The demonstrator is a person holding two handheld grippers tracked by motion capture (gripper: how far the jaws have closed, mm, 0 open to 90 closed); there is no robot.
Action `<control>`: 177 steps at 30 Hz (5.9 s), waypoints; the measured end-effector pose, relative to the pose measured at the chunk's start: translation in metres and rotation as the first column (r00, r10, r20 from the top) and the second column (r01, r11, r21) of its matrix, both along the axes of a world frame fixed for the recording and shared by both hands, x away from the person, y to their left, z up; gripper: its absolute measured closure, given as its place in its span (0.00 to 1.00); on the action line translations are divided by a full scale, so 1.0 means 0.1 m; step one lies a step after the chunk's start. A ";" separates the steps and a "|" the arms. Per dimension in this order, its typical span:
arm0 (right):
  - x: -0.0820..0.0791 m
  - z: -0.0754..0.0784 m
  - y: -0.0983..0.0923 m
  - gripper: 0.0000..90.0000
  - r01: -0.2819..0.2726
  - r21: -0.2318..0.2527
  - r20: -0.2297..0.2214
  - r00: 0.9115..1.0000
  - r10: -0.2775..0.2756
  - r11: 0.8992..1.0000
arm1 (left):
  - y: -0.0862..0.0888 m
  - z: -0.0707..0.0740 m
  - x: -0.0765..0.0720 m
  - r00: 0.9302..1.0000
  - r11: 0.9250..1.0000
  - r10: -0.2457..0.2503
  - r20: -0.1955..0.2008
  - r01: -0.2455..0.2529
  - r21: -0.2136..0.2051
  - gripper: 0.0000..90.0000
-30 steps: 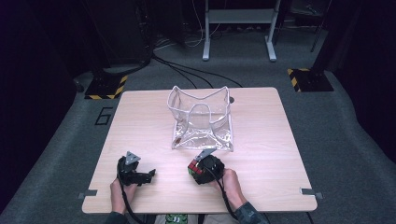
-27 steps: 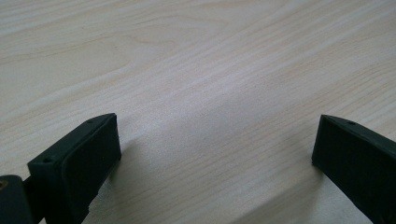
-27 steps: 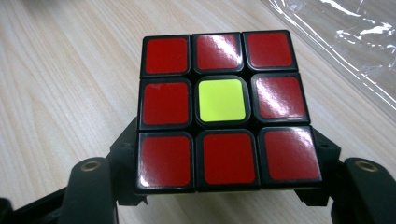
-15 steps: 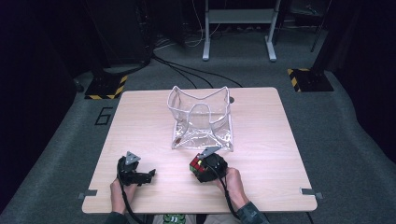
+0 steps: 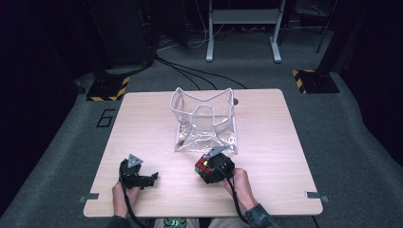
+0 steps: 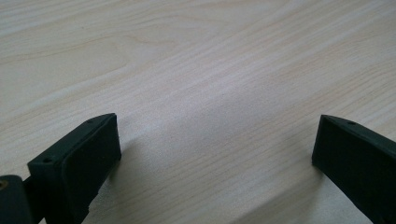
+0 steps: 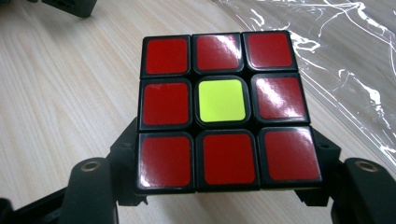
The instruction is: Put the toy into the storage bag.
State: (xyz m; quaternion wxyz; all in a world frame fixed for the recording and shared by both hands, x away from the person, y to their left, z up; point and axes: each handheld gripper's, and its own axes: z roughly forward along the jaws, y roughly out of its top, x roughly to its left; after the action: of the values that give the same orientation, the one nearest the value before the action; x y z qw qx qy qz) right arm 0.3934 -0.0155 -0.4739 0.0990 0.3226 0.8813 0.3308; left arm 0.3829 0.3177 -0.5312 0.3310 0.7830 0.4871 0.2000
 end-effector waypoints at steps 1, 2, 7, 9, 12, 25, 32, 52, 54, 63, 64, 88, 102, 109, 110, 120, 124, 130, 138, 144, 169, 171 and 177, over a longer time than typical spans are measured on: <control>0.00 0.01 -0.01 0.37 -0.007 0.005 0.000 1.000 0.007 1.000 | 0.00 0.00 0.00 1.000 1.000 0.000 0.000 0.000 0.000 0.01; 0.00 0.02 -0.02 0.37 -0.006 0.011 -0.003 1.000 0.006 1.000 | 0.00 0.00 0.00 1.000 1.000 0.000 0.000 0.000 0.000 0.01; 0.00 0.09 -0.05 0.37 -0.016 0.020 0.004 1.000 0.016 1.000 | 0.00 0.00 0.00 1.000 1.000 0.000 0.000 0.000 0.000 0.01; 0.00 0.11 -0.06 0.37 -0.014 0.021 0.011 1.000 0.014 1.000 | 0.00 0.00 0.00 1.000 1.000 0.000 0.000 0.000 0.000 0.01; 0.00 0.14 -0.10 0.37 -0.020 0.023 0.019 1.000 0.020 1.000 | 0.00 0.00 0.00 1.000 1.000 0.000 0.000 0.000 0.000 0.01; 0.03 0.29 -0.22 0.37 0.003 0.055 0.021 1.000 -0.004 0.998 | 0.00 0.00 0.00 1.000 1.000 0.000 -0.001 0.000 0.000 0.01; 0.05 0.41 -0.28 0.37 0.007 0.074 0.036 0.999 -0.010 0.997 | 0.00 0.00 0.00 1.000 1.000 0.000 0.000 0.000 0.000 0.01; 0.10 0.68 -0.49 0.37 0.032 0.082 0.053 0.998 -0.036 0.996 | 0.00 0.00 0.00 1.000 1.000 0.000 0.000 0.000 -0.001 0.01; 0.11 0.71 -0.51 0.37 0.036 0.085 0.057 0.998 -0.041 0.996 | 0.00 0.00 0.00 1.000 1.000 0.000 0.000 0.000 0.000 0.01; 0.10 0.83 -0.58 0.37 0.050 0.082 0.073 0.996 -0.056 0.995 | 0.00 0.00 0.00 1.000 1.000 0.000 0.000 0.000 0.000 0.01; 0.10 0.84 -0.59 0.37 0.050 0.081 0.081 0.995 -0.056 0.995 | 0.00 0.00 0.00 1.000 1.000 0.000 0.000 0.000 0.000 0.01; 0.15 1.20 -0.66 0.37 0.053 0.078 0.143 0.988 -0.063 0.996 | 0.00 0.00 0.00 1.000 1.000 -0.004 0.001 0.004 0.006 0.01; 0.21 1.50 -0.65 0.37 0.055 0.076 0.176 0.982 -0.068 0.996 | 0.00 0.00 0.00 1.000 1.000 -0.002 0.001 0.002 0.004 0.01; 0.30 1.60 -0.66 0.37 0.055 0.074 0.191 0.979 -0.068 0.996 | 0.00 0.00 0.00 1.000 1.000 -0.002 0.001 0.002 0.004 0.01; 0.31 1.62 -0.67 0.37 0.058 0.071 0.188 0.980 -0.070 0.996 | 0.00 0.00 0.00 1.000 1.000 -0.003 0.001 0.003 0.005 0.01; 0.41 1.75 -0.63 0.37 0.065 0.065 0.197 0.977 -0.077 0.996 | 0.00 0.00 0.00 1.000 1.000 -0.001 0.000 0.001 0.000 0.01; 0.45 1.80 -0.61 0.37 0.062 0.064 0.210 0.975 -0.074 0.996 | 0.00 0.00 0.00 1.000 1.000 -0.001 0.000 0.001 -0.001 0.01; 0.52 1.84 -0.58 0.37 0.078 0.061 0.199 0.976 -0.088 0.995 | 0.00 0.00 0.01 1.000 1.000 -0.002 0.000 0.002 0.000 0.01; 0.62 1.87 -0.55 0.37 0.080 0.060 0.208 0.974 -0.090 0.995 | 0.00 0.00 0.00 1.000 1.000 -0.002 0.000 0.002 0.000 0.01; 0.71 1.87 -0.52 0.37 0.091 0.053 0.195 0.976 -0.099 0.994 | 0.00 0.00 0.00 1.000 1.000 -0.001 0.000 0.001 0.000 0.01; 1.25 1.60 -0.33 0.37 0.117 0.026 0.119 0.986 -0.120 0.993 | 0.00 0.00 0.00 1.000 1.000 -0.002 0.001 0.002 -0.001 0.01; 1.30 1.57 -0.33 0.37 0.124 0.022 0.112 0.986 -0.126 0.992 | 0.00 0.00 0.00 1.000 1.000 -0.002 0.000 0.002 0.000 0.01; 1.39 1.48 -0.32 0.37 0.164 0.006 0.089 0.982 -0.164 0.986 | 0.00 0.00 0.00 1.000 1.000 -0.002 0.001 0.002 -0.001 0.01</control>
State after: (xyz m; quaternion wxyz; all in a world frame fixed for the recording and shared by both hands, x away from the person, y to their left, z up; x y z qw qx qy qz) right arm 0.5327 -0.0477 -0.3256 0.1652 0.3791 0.8466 0.3350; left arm 0.3832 0.3176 -0.5313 0.3317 0.7832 0.4864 0.1999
